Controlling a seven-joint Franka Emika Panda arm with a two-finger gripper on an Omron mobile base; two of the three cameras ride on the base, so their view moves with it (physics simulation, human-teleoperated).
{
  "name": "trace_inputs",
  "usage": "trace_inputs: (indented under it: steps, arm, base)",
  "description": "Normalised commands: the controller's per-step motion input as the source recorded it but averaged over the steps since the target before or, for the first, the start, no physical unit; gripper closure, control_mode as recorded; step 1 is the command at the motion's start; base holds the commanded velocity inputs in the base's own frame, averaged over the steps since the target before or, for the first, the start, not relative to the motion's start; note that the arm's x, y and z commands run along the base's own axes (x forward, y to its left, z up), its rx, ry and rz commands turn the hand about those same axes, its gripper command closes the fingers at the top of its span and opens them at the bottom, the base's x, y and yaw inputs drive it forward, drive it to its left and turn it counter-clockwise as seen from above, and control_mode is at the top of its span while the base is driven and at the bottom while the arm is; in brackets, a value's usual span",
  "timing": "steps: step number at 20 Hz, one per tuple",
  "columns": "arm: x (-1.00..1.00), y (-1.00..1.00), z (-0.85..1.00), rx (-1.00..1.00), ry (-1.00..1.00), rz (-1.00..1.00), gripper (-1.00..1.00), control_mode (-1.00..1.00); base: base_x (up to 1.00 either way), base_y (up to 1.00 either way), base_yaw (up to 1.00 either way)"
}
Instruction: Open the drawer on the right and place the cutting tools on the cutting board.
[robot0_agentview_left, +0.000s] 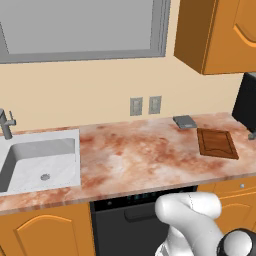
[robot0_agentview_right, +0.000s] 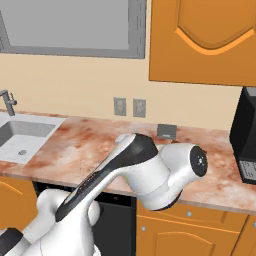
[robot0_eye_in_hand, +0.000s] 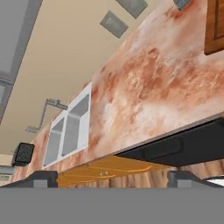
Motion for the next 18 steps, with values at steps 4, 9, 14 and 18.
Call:
trace_inputs:
  steps: [4,9,14,18]
  arm:
    - [-0.57,-0.45,-0.34,0.12,-0.2,-0.06,-1.0,-1.0]
    - [-0.21,-0.21,-0.43,0.07,-0.13,-0.06,-1.0,-1.0]
    - [0.0,-0.03,-0.38,0.01,-0.01,-0.06,-1.0,-1.0]
    - [0.02,-0.19,-0.41,0.02,0.06,-0.07,-1.0,-1.0]
  base:
    - [0.0,0.0,0.0]
    - [0.0,0.0,0.0]
    - [0.0,0.0,0.0]
    - [0.0,0.0,0.0]
